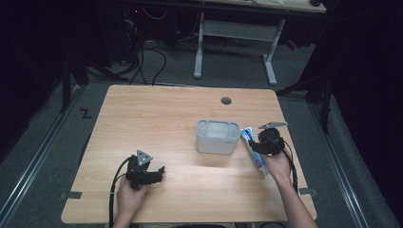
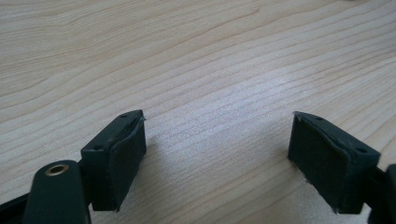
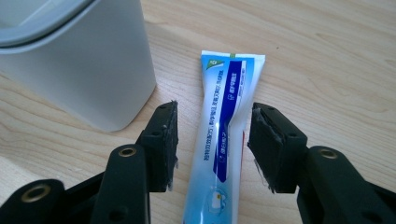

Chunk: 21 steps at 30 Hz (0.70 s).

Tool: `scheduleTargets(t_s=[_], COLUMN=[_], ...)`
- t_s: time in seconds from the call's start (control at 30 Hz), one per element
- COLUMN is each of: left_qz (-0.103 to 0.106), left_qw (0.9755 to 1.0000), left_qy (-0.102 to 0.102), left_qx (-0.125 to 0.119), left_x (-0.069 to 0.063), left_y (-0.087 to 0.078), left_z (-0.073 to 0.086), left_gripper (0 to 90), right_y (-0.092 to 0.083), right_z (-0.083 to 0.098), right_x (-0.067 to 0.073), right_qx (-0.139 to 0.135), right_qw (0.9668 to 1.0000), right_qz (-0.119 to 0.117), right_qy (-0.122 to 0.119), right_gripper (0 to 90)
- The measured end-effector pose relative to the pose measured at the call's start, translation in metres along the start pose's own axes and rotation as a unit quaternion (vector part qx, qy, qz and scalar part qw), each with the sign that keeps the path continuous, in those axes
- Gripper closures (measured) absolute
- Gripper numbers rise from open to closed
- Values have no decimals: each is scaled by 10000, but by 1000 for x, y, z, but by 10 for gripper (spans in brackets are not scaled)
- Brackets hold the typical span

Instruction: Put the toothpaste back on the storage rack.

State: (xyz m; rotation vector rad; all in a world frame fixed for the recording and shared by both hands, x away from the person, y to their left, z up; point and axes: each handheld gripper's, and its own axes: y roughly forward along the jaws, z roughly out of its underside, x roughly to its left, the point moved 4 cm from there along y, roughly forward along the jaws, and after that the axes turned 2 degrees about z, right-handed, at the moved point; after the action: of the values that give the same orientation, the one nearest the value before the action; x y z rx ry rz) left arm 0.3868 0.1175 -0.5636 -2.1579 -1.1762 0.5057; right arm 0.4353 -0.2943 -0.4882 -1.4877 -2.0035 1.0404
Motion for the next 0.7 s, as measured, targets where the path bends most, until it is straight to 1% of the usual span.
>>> scheduleTargets(t_s=[0.07, 0.17, 0.2, 0.23, 0.27, 0.33, 0.37, 0.5, 0.53, 0.6, 0.63, 0.7], left_qz=[0, 1, 1, 3, 3, 1, 0, 1, 1, 1, 0, 1], left_qw=[10000, 10000, 10000, 10000, 10000, 10000, 10000, 10000, 10000, 10000, 10000, 10000], left_qy=[-1, 0, 2, 0, 0, 1, 2, 0, 1, -1, -2, -1], left_qx=[0, 0, 1, 2, 2, 0, 0, 0, 0, -2, -2, -1], left_x=[0, 0, 0, 0, 0, 0, 0, 0, 0, 0, 0, 0], left_y=[0, 0, 0, 0, -1, -1, -1, -1, -1, -1, -1, -1], left_z=[0, 0, 0, 0, 0, 1, 1, 1, 1, 1, 1, 1], left_gripper=[195, 195, 195, 195, 196, 195, 195, 195, 195, 195, 195, 195], right_y=[4, 6, 8, 10, 10, 13, 15, 24, 24, 25, 29, 33], right_z=[-2, -4, -5, -8, -9, -10, -9, -10, -10, -11, -12, -13], right_x=[0, 0, 0, 3, 4, 7, 7, 0, -1, -2, -2, -2], right_qx=[59, 106, 138, 181, 192, 242, 304, 427, 444, 480, 554, 625], right_qw=[10000, 9999, 9999, 9998, 9998, 9996, 9994, 9990, 9989, 9988, 9984, 9980], right_qz=[47, 50, 38, -69, -92, -43, -21, 90, 118, 133, 102, 122], right_qy=[-48, -49, -57, -13, -22, -127, -133, -2, -12, 8, 50, 25], right_gripper=[521, 520, 518, 515, 515, 511, 509, 507, 506, 503, 499, 496])
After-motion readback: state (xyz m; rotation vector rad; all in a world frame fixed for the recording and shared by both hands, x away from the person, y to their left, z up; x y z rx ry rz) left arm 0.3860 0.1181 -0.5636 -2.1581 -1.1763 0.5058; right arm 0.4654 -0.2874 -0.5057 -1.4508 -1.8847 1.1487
